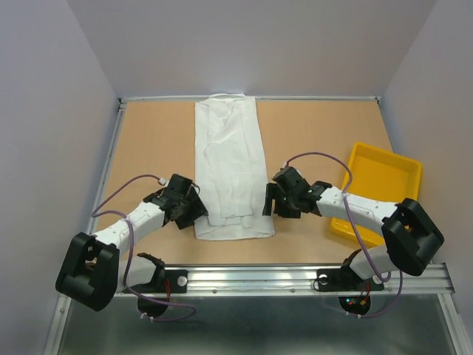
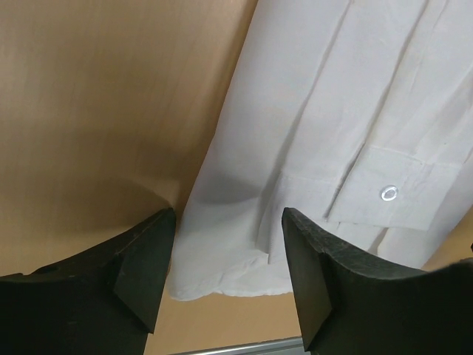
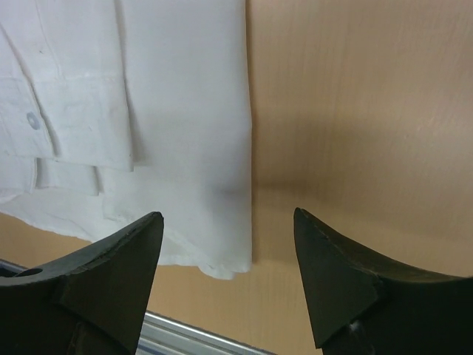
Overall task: Fold and stack the long sleeve shirts
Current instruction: Fold the shirt
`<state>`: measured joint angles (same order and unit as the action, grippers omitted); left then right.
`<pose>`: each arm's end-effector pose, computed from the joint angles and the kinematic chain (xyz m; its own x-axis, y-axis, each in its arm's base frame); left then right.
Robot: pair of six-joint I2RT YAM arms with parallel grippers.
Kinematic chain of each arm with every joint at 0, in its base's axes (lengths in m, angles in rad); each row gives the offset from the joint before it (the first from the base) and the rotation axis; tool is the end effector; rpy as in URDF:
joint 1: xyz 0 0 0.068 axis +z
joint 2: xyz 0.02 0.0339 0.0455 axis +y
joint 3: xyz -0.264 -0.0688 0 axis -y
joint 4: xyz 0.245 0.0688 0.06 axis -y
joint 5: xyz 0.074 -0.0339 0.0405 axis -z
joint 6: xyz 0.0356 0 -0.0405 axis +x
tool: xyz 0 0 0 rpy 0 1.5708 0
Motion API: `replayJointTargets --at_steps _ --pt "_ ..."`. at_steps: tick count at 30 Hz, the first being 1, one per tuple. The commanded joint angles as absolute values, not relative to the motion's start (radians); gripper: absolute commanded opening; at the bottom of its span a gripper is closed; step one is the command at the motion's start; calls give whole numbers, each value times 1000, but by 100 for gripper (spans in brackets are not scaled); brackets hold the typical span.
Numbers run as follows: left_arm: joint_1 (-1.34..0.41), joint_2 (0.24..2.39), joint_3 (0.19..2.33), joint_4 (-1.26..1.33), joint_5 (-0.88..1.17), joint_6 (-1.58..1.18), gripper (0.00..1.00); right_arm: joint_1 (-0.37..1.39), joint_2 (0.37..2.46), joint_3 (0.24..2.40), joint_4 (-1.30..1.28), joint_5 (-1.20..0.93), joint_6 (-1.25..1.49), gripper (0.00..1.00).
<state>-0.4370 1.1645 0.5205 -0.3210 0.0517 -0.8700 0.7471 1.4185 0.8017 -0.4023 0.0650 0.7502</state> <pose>0.1895 -0.0905 0.1668 -0.8237 -0.4577 -0.3347 -0.2795 0.8413 -0.4626 0.2011 0.1831 0.1884 -0.9024 0.0916 -0.4211 -0.0518 0.9471 0.3169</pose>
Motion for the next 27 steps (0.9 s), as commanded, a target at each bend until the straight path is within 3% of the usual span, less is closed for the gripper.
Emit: replayJointTargets --at_steps 1,11,18,24,27 --pt "-446 1206 483 -422 72 -885 68 744 1410 762 -410 -20 841 75" --pt "-489 1196 456 -411 124 -922 56 746 1453 696 -396 -54 908 69" --pt "-545 1192 431 -394 144 -943 56 746 1491 695 -368 -41 914 62" --pt "-551 1155 428 -419 135 -943 69 746 1476 690 -365 -23 904 28" --pt "-554 1138 434 -440 129 -946 73 746 1465 699 -365 -14 897 4"
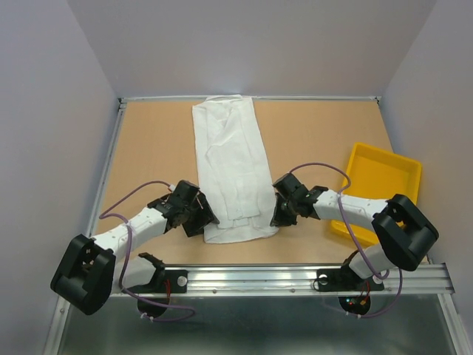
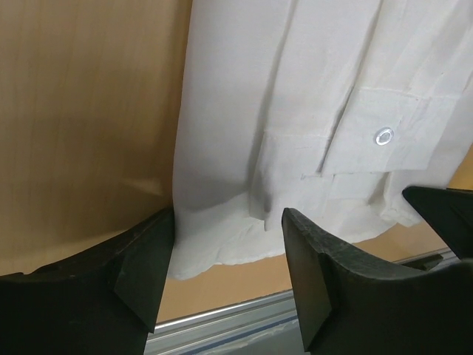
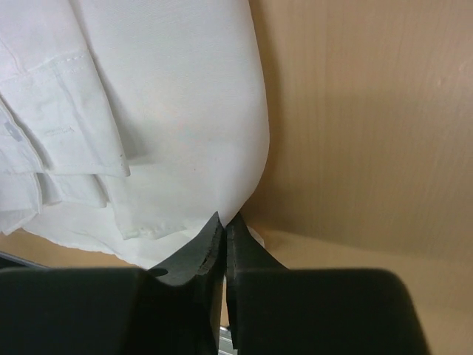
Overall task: Fold and stack the long sleeve shirts
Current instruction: Fold the shirt
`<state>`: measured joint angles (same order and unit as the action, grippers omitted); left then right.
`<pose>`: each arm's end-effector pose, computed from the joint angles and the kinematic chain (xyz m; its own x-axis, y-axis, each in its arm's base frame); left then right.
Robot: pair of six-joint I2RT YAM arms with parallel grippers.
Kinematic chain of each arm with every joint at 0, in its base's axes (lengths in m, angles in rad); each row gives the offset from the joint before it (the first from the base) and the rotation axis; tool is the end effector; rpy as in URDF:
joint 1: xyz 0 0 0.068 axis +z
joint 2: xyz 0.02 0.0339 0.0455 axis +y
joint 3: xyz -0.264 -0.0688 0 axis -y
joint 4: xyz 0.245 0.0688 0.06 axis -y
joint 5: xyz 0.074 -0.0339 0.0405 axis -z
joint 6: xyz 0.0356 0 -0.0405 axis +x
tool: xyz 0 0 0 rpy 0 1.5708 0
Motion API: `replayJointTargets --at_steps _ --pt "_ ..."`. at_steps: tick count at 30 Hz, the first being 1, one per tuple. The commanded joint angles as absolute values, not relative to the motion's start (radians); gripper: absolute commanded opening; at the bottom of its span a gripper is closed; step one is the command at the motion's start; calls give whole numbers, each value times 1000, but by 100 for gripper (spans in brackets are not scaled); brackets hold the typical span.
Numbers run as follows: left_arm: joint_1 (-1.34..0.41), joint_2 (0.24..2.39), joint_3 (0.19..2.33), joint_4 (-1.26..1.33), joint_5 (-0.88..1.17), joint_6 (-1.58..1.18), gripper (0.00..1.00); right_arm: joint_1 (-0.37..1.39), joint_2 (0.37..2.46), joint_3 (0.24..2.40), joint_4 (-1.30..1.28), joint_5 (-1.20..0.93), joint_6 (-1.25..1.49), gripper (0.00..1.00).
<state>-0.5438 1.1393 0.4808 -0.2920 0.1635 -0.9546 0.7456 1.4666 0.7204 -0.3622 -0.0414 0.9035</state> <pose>0.1712 -0.1103 0.1620 -0.8851 -0.4058 -0.2278 -0.2264 0.8033 -0.5509 0.1915 0.1789 0.1557 -0.9500 0.1910 -0.2470 0.0886 0.9235 0.3733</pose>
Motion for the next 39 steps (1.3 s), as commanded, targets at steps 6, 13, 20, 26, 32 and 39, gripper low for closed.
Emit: replayJointTargets --at_steps 6,13,20,26,32,39 --pt "-589 1106 420 -465 126 -991 71 746 1460 730 -368 -3 879 1" --pt "-609 1131 420 -468 112 -1005 62 744 1454 742 -367 -3 868 1" --pt "-611 1150 420 -446 98 -997 40 746 1447 738 -367 -3 861 1" --pt "-618 1114 457 -460 80 -953 0 744 1405 741 -368 -3 830 1" --pt "-620 1016 506 -552 72 -954 0 742 1350 755 -405 -49 750 1" --pt "-669 956 509 -575 147 -930 0 744 1289 736 -478 -150 706 1"
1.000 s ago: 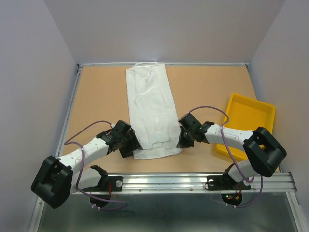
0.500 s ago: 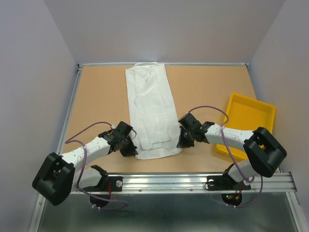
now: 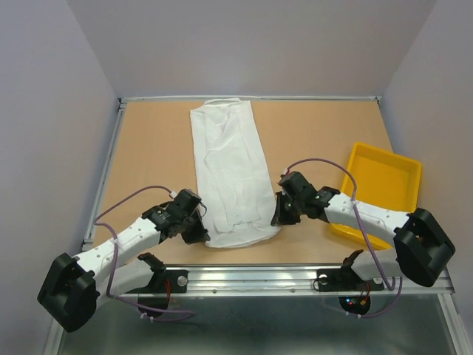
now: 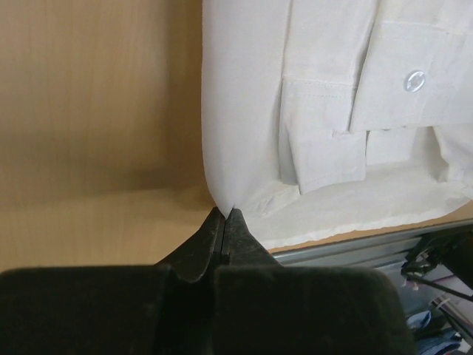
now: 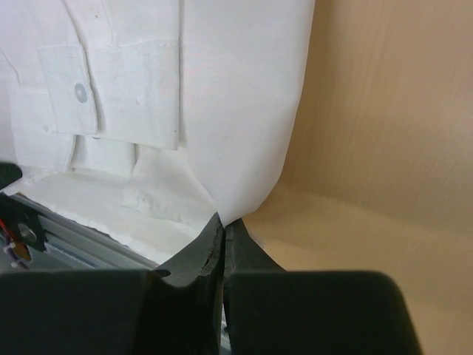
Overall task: Fold and stack the long sleeve shirts
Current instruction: Fold the shirt
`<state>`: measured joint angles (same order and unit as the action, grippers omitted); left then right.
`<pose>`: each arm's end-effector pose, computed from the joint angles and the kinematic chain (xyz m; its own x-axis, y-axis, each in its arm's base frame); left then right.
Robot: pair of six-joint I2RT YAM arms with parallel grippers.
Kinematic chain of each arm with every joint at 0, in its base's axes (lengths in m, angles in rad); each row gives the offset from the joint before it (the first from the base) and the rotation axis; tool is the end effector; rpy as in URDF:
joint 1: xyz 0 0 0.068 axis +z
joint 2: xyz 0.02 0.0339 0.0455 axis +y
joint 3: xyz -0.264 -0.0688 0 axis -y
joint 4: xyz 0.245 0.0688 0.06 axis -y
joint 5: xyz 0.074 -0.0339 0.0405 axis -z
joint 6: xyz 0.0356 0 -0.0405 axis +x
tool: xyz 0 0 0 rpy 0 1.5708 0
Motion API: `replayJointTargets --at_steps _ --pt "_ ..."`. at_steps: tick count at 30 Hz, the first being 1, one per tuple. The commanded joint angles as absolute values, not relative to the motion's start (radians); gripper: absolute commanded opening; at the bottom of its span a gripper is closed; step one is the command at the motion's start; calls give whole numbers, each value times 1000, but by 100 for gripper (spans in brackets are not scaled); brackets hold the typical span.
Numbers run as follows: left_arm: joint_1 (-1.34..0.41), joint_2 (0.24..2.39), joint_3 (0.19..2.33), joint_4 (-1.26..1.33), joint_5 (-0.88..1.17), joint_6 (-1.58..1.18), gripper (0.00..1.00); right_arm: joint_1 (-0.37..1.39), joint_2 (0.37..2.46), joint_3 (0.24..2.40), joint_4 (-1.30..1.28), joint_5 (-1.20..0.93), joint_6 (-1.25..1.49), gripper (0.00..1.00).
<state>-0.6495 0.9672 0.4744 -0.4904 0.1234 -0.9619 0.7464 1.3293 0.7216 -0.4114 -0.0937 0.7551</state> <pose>0.1367 -0.1093 0.1768 -0.9160 -0.3265 -0.2330 -0.1693 0.8413 -0.5133 0.1810 0.1719 0.1860 -0.9433 0.0570 -0.3271 -0.0900 0.9043 0.4172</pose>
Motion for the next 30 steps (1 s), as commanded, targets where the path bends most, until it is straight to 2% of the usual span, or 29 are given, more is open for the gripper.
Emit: replayJointTargets --at_steps 1,4,14,25,30 --pt "-669 954 523 -590 140 -925 0 744 1275 742 -489 -152 704 0" --pt "-667 945 609 -633 71 -919 0 744 1258 787 -521 -124 692 0" --pt "-606 1080 978 -669 -248 -799 0 680 1405 1222 -638 -15 574 1" --pt "-387 1321 1129 -398 -207 -658 0 563 1722 1644 -640 -11 447 1" --pt "-339 1436 1218 -330 -202 -603 0 534 1888 1795 -638 -15 416 1"
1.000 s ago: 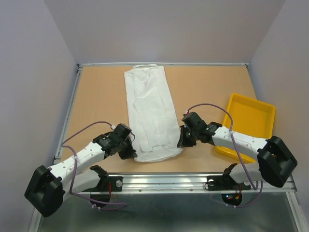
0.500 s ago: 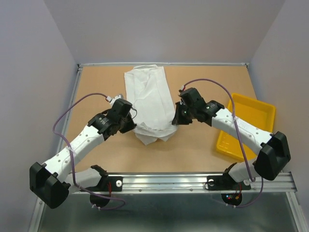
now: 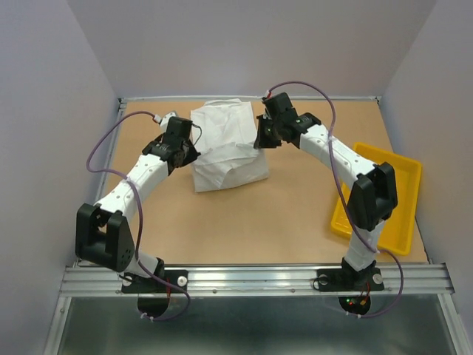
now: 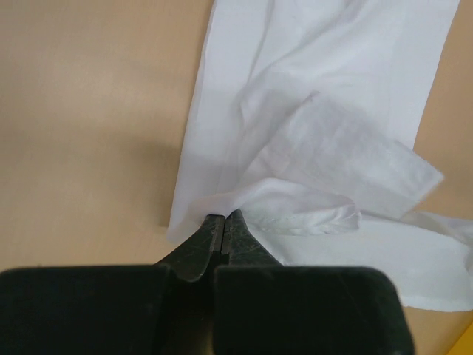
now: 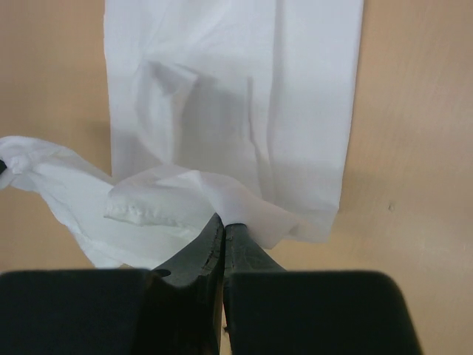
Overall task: Fold and stack the long sleeve shirts
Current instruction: Fold the shirt
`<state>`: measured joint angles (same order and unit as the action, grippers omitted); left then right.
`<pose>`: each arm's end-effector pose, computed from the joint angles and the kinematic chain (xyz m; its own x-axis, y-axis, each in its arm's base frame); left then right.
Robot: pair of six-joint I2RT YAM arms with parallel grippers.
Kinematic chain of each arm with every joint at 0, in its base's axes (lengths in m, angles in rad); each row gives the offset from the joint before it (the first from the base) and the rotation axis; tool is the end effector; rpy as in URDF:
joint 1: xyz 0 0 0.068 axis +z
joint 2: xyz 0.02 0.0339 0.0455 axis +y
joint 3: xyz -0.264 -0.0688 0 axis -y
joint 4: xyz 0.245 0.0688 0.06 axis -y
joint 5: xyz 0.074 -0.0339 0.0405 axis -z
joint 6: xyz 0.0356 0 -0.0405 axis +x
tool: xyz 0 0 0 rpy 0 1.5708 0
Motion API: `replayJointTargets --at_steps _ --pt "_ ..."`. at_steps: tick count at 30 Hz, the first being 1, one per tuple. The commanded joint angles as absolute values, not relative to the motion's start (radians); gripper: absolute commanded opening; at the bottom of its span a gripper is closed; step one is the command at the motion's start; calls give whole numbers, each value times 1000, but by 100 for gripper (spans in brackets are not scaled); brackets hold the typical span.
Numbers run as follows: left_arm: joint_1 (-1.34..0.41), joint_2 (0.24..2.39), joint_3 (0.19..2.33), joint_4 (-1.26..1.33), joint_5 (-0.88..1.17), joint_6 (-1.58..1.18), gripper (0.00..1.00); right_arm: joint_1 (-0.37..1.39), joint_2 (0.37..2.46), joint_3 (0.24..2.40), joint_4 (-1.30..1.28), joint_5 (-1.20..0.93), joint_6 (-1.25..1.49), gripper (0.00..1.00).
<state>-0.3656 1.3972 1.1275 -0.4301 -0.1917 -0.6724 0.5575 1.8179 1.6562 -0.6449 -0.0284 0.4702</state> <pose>0.2918 -0.1044 0.2959 -0.6044 -0.4234 -0.6749 -0.2066 0.9014 -0.3805 0.3490 0.2188 0.3101 -0.7933 0.0391 -0.6076 -0.2088 0.9200 0.3318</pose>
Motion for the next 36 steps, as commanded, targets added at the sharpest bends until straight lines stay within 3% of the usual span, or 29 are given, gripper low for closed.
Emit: replayJointTargets --at_steps 1,14,26,29,32,36 --pt "-331 1472 1229 -316 -202 -586 0 531 1908 1818 -638 -17 411 1" --pt "-259 1813 1414 -241 -202 -531 0 471 2193 2055 -621 -15 368 1" --pt "-229 1947 1493 -181 -236 -496 4 465 2368 2184 -581 -11 353 4" --pt "-229 1980 1508 -166 -236 -479 8 460 2388 2197 -569 -3 362 6" --pt "-229 2003 1519 -143 -239 -459 14 456 2395 2204 -561 -5 367 19" --pt "-227 2016 1548 -138 -250 -448 36 448 2387 2213 -555 -3 365 34"
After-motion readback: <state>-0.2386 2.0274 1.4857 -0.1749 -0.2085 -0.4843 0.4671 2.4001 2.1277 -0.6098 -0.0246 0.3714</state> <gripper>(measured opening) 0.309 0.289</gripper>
